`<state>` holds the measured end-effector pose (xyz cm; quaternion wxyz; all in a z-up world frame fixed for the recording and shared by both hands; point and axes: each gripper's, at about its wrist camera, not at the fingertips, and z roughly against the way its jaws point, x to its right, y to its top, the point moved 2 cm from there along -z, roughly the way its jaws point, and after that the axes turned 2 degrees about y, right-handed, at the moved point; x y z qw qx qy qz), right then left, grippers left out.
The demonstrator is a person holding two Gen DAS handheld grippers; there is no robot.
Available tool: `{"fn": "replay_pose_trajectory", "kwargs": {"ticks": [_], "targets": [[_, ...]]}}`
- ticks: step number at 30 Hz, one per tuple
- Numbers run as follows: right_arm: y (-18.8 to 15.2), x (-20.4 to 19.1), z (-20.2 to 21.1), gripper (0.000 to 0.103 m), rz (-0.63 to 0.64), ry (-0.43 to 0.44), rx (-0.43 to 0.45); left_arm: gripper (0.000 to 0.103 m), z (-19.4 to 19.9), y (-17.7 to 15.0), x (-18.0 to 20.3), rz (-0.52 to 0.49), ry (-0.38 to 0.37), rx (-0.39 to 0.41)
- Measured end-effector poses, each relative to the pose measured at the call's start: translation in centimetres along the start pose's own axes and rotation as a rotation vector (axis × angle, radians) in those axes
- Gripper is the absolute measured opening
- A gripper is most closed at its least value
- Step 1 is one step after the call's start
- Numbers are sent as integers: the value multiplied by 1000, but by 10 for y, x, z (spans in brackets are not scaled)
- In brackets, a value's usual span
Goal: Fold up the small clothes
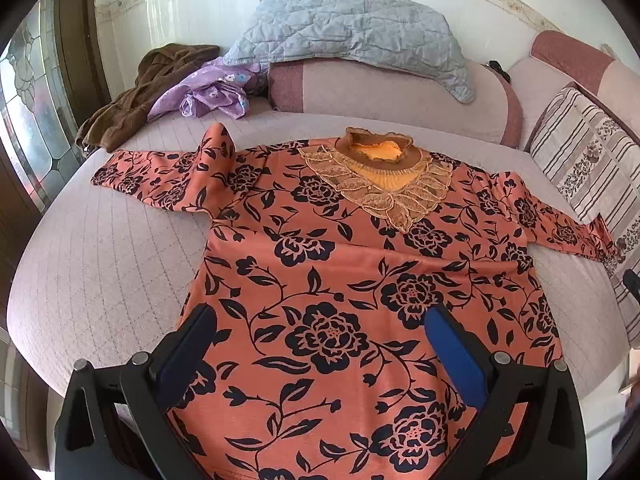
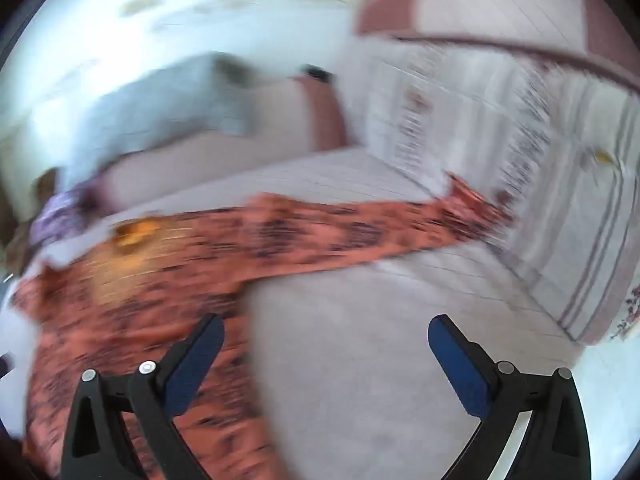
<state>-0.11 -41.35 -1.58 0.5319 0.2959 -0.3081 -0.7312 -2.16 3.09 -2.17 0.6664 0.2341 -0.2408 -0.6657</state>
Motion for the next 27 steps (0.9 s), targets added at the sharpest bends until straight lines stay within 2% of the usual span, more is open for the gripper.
{"fn": "replay_pose_trajectory", "kwargs": {"ticks": [4,7,10,13,19,27], "targets": [[-22,-86,19,103,80,147,-6,103,6,-1,-7,3,4,21],[-36,-139,30,103,82,234,-23,103,8,-2,-17,15,9,26],[-40,-174,38,103,77,317,-56,103,9,-3,-30,40,15,30],[-43,-206,46,103,108,341,-49,103,9,-4,-41,67,17,31],[-33,-220,51,103,125,328,-65,103,9,-5,-45,84,11,33],[-34,-202,49,103,128,277,-44,103,14,-5,-29,48,-2,40]]}}
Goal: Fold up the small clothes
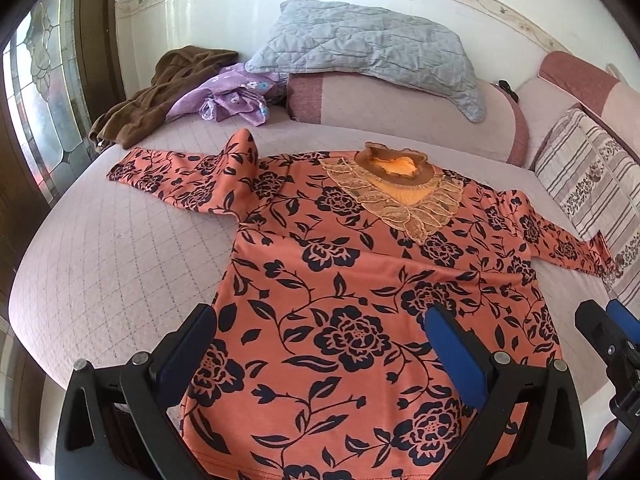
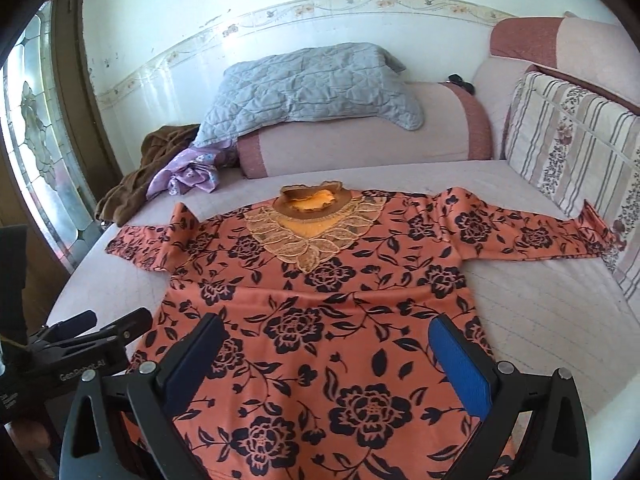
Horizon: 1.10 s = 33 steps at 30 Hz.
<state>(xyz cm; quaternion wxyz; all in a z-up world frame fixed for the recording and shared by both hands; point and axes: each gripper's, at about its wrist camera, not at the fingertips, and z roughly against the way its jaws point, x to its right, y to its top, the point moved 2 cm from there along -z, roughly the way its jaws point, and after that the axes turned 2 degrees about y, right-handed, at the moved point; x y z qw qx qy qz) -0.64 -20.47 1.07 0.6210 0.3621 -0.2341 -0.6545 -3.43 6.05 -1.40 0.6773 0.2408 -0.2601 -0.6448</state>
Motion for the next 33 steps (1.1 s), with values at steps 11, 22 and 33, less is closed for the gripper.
{"fn": "replay_pose_trajectory", "kwargs": {"ticks": [11,22,33], "targets": [[-8,1,-1,103,5,-7,-7,103,4,-1,7,-17,5,4],[-6,-1,-3,103,23,-11,-7,103,5,-1,8,-17,2,2],[-6,-3,-5,103,34,-10,-10,103,5,-1,8,-15,2,2]]}}
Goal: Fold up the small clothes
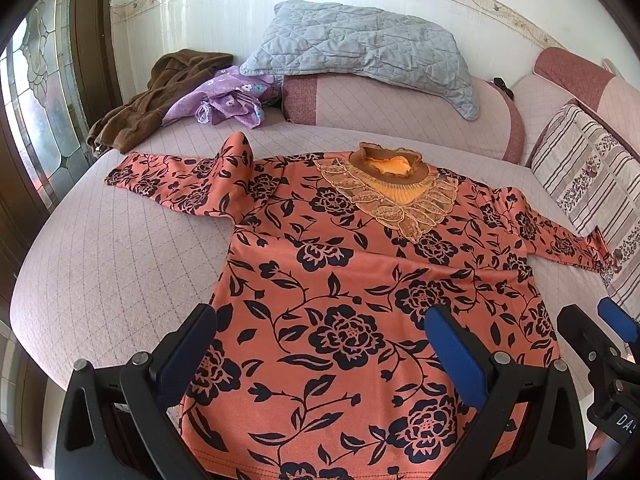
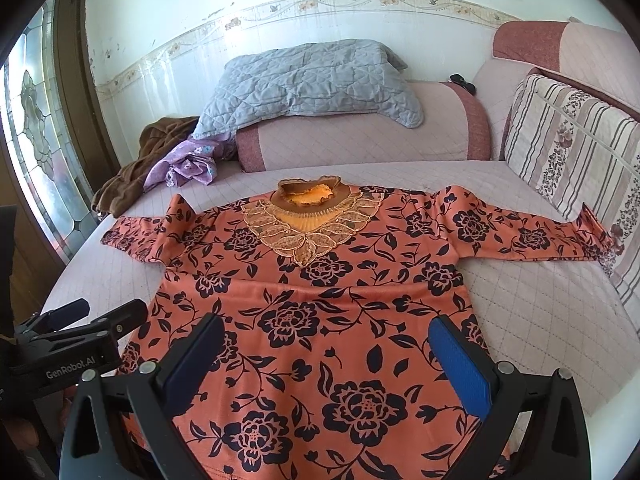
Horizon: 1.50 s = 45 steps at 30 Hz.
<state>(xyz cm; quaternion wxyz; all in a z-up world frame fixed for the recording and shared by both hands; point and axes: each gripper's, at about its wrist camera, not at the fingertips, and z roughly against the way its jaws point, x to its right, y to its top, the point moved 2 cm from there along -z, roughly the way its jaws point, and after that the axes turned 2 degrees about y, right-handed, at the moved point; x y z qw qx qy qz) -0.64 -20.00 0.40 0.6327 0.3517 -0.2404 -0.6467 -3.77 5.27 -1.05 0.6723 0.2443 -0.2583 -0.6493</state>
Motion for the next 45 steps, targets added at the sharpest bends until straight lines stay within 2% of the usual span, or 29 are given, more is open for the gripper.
{"fn": "replay_pose_trajectory", "kwargs": {"ticks": [17,22,24,27,30,32,33,35,36,38,41,45], "targets": [[-1,-2,-4,103,5,4,-10,103,-6,-1,-3,-2,1,-13],[-10,27,-24,103,-124,146,-86,103,-38,-16,-17,26,24,-97],[-18,56,-38,103,-219,174,-120,103,-50,-22,-22,24,44,-129],[-28,117,-54,103,-403,169,-137,103,-68,-32,-25,4,75,-174],[-33,201,-68,99,-630,159,-92,103,-82,-39,-25,-5,90,-205],[-33,270,-79,92,-801,132,-45,103,-93,-43,-25,-10,97,-228],[-31,291,-81,89,-848,115,-27,103,-100,-46,-26,-11,97,-248],[-25,349,-88,77,-952,50,30,103,-114,-54,-29,4,95,-296],[-24,379,-94,75,-1007,17,50,103,-118,-56,-31,12,93,-309],[-23,418,-106,71,-1084,-36,55,103,-117,-59,-34,14,89,-274],[-17,458,-124,66,-1157,-77,73,103,-116,-62,-35,0,82,-256],[2,479,-142,66,-1194,-125,89,103,-114,-65,-36,-1,73,-216]]}}
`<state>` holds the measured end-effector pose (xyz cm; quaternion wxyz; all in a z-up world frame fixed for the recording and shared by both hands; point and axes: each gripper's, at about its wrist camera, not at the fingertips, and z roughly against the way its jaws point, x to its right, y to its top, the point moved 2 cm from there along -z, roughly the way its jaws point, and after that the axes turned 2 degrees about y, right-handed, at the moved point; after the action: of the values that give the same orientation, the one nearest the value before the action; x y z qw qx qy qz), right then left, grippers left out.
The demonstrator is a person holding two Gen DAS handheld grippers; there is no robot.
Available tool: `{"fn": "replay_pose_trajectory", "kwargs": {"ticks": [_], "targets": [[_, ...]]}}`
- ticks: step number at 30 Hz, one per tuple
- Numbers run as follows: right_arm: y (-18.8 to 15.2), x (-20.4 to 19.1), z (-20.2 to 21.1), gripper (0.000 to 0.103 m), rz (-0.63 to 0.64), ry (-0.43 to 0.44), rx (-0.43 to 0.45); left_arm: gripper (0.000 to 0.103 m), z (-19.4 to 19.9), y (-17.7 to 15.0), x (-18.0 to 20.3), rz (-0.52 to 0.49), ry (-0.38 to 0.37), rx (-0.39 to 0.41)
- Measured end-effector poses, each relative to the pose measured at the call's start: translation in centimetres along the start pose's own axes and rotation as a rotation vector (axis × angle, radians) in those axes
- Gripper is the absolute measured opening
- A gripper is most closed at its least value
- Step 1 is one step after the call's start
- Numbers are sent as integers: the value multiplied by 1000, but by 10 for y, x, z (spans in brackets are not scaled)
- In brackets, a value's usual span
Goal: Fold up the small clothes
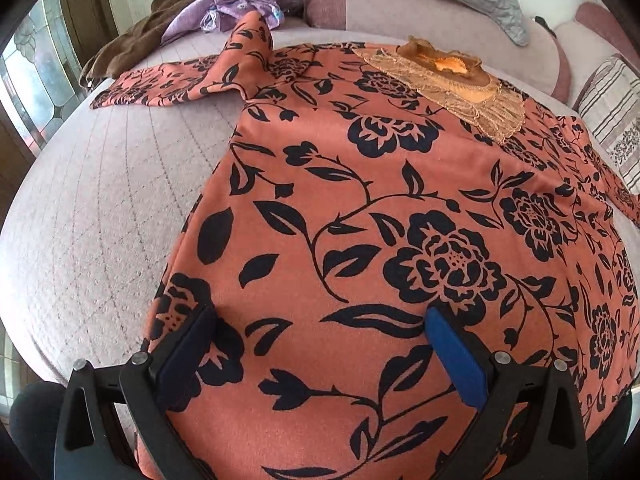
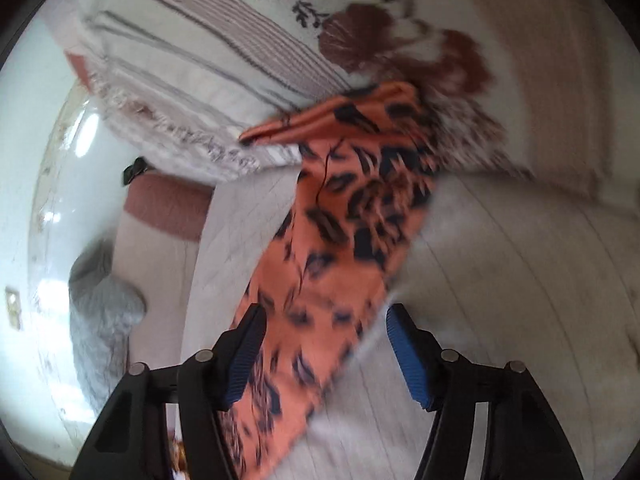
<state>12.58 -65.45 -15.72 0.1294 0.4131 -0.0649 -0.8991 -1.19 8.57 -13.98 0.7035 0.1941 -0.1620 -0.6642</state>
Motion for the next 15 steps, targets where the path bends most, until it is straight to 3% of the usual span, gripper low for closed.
{"fn": "replay_pose_trajectory", "kwargs": {"ticks": [1,3,5,8,11,13,15], "targets": [[5,1,-4,64,-14,-11,11,103,-1,-1,1,1,-3,10],[14,-3,-11,48,-25,-76,32,103,0,-1,1,-3,-10,26],[19,-9,-17,16,16,-175,38,103,0,-1,0,-7,-17,34],[20,-38,-18,7,118,-243,48,103,0,2,-1,-15,-33,36],[-5,-112,-1,7,365,-174,98,103,0,3,-1,-28,-45,44],[-38,-172,16,7,512,-67,118,103,0,3,-2,-33,-57,46],[-94,-233,32,7,668,62,111,103,1,3,-4,-32,-76,46]]}}
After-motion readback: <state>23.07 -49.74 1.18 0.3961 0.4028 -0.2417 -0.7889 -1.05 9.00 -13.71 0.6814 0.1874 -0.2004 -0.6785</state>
